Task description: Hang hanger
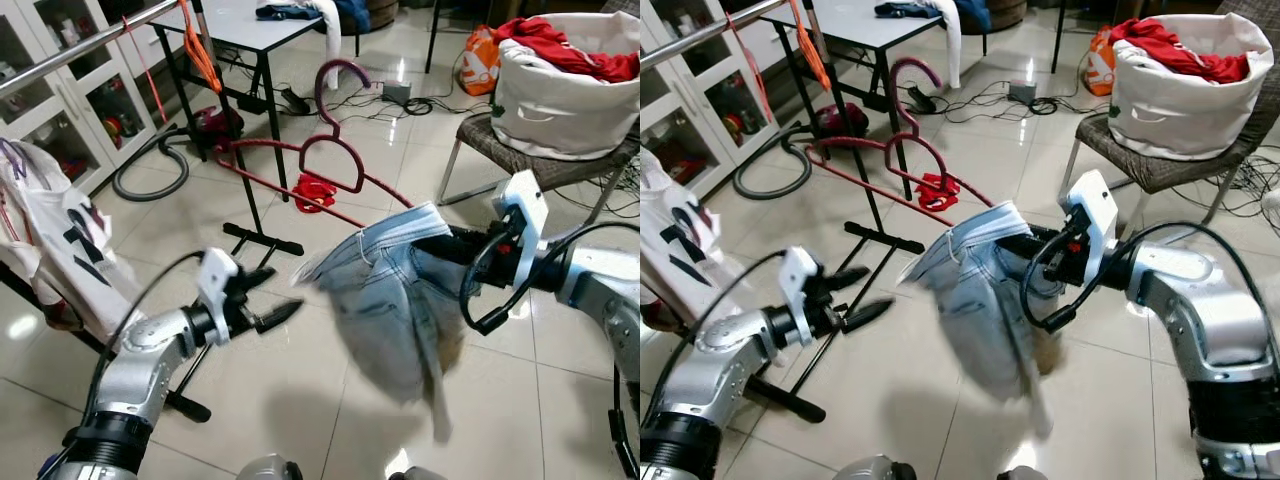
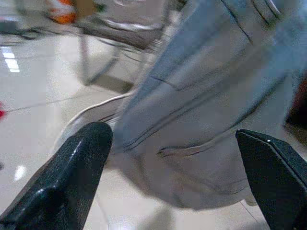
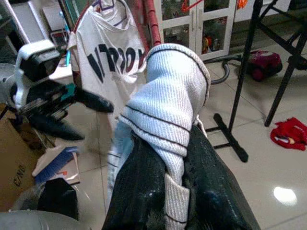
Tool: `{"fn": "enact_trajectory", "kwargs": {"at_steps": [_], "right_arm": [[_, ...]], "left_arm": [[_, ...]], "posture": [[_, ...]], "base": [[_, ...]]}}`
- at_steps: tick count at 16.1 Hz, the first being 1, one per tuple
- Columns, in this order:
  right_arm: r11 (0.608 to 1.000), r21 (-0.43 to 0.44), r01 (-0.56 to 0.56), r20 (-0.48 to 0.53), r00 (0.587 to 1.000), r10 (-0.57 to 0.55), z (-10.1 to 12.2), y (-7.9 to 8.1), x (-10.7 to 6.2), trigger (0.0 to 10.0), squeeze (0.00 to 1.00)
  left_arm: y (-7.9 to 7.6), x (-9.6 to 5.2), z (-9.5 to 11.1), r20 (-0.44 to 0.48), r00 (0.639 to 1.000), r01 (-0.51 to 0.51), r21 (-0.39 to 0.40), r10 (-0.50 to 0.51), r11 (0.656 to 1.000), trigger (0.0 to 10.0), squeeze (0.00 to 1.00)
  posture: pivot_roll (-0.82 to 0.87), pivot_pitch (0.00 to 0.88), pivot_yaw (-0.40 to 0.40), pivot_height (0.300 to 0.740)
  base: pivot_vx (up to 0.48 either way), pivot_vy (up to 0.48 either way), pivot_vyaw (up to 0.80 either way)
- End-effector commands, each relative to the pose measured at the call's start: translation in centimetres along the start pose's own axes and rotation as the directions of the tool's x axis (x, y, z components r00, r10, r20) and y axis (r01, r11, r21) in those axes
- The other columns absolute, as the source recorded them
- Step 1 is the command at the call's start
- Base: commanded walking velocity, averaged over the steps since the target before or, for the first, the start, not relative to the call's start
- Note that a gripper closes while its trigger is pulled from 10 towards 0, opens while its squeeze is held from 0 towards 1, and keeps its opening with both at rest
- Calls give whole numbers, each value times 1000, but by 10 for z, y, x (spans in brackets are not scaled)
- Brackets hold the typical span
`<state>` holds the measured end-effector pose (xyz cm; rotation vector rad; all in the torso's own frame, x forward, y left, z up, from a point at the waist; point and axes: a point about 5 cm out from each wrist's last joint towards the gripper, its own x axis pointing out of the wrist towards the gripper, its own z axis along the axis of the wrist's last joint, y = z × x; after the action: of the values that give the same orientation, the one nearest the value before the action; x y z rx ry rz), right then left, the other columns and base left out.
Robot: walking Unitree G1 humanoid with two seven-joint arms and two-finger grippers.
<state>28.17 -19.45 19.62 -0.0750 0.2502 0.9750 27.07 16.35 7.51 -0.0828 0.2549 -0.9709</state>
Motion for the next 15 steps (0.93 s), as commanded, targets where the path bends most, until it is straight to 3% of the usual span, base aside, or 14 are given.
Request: {"fn": "enact_trajectory", "kwargs": {"at_steps": [1, 4, 7, 10, 15], "right_arm": [[995, -87, -50, 70, 996, 57, 27, 7, 0, 10000, 0], [986, -133, -96, 77, 991, 106, 46, 12, -6, 10000, 0], [980, -151, -132, 5, 991, 135, 41, 13, -16, 10000, 0], [980, -146, -136, -64, 990, 128, 30, 13, -25, 10000, 0], [978, -148, -149, -60, 988, 141, 31, 14, -24, 10000, 0]], "left_arm": [[0, 1, 6, -15, 999, 52, 39, -51, 998, 10000, 0], [9, -2, -4, -124, 991, 65, 96, -53, 993, 10000, 0], [33, -16, -17, -245, 966, -48, 164, 88, 985, 10000, 0], [49, -24, -4, -204, 968, -104, 191, 143, 976, 10000, 0], [43, -11, -6, -168, 982, -55, 166, 83, 985, 10000, 0]], "posture": [[-135, 0, 94, 740], [-148, 0, 90, 740], [-147, 0, 88, 740], [-160, 0, 88, 740], [-161, 0, 89, 740]], "base": [[0, 0, 0], [0, 0, 0], [0, 0, 0], [0, 0, 0], [0, 0, 0]]}}
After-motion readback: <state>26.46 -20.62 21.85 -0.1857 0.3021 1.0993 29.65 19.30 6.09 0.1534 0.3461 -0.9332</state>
